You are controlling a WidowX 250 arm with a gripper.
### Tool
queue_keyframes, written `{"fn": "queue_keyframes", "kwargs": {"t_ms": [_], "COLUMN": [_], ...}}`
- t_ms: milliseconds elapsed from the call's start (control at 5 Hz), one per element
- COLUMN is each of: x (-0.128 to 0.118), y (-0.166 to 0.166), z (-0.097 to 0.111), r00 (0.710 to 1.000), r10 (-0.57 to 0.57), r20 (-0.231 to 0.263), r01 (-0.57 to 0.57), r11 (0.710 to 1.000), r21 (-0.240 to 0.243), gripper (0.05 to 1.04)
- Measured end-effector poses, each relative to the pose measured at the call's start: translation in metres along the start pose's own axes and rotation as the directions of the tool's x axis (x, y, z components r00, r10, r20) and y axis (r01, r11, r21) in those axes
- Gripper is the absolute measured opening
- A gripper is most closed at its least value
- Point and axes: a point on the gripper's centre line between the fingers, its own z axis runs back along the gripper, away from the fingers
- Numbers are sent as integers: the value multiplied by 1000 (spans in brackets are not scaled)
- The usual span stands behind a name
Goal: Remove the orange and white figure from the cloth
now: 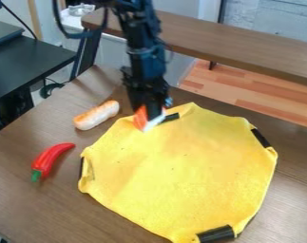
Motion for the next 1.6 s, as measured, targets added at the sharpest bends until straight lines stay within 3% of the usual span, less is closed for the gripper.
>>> {"fn": "queue_keyframes", "kwargs": {"t_ms": [200,400,800,1200,1400,1600], "x": [-2,-7,-44,-76,-81,-90], "y": [36,58,102,139,145,150], "z": [13,12,8,-1,-4,-14], "r00": [994,984,954,965,976,982], "r10": [101,171,297,247,201,182], "r20": [35,40,35,83,84,50], "r01": [-102,-172,-298,-255,-211,-187], "r11": [995,985,952,962,969,971], "r21": [13,24,66,98,131,151], "gripper": [503,503,503,503,503,503]}}
